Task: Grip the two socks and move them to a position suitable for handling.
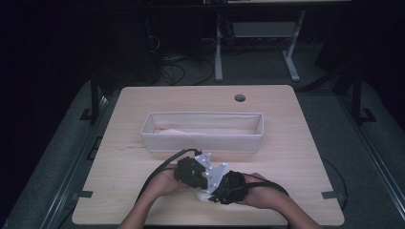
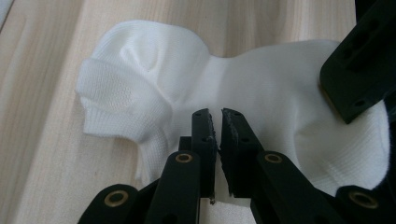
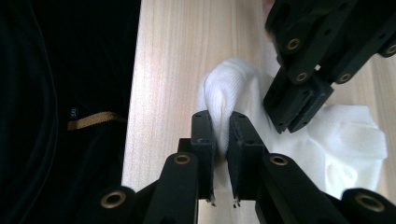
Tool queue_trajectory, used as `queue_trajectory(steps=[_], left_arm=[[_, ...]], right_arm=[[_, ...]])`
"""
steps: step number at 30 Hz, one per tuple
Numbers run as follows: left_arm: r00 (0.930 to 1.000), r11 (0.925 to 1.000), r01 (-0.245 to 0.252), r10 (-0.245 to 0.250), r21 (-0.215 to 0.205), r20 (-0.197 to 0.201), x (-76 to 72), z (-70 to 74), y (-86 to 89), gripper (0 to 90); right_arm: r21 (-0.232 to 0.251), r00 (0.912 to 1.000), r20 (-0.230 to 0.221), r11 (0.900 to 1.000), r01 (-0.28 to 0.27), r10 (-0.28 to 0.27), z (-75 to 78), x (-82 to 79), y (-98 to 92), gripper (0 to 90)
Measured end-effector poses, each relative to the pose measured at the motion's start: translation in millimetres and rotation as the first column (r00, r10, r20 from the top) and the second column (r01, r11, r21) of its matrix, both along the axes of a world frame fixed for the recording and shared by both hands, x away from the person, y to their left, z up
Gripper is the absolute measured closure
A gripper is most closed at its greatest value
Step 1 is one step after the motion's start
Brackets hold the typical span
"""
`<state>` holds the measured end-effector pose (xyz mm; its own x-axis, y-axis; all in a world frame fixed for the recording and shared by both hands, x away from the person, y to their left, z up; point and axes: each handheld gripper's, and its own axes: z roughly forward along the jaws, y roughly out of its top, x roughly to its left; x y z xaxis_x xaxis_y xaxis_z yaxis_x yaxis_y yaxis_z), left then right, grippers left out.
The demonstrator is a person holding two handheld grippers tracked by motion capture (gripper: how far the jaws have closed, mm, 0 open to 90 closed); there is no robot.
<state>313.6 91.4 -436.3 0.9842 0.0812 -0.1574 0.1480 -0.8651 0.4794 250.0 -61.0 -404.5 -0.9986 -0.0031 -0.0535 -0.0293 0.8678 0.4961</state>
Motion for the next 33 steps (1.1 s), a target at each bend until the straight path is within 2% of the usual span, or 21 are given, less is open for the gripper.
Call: queue_trajectory(steps=[11, 20, 33], left_arm=[[0.9992, 0.9999, 0.011, -0.010, 0.006, -0.039, -3.5, -6.1, -1.0, 82.5], [0.9997, 0.9997, -0.002, 0.001, -0.025, -0.025, -1.0, 4.2, 3.7, 82.1], [0.9996, 0.9998, 0.017, -0.017, -0.015, -0.024, -3.5, 3.7, -0.1, 80.6]], right_arm=[[0.011, 0.9999, 0.016, 1.000, 0.006, -0.007, 5.0, 1.7, -1.2, 81.5], [0.015, 0.9999, 0.006, 1.000, 0.010, -0.010, 9.6, 0.0, -1.9, 81.5], [0.022, 0.9997, 0.023, 1.000, 0.001, -0.002, 22.1, -5.5, -1.8, 81.5]])
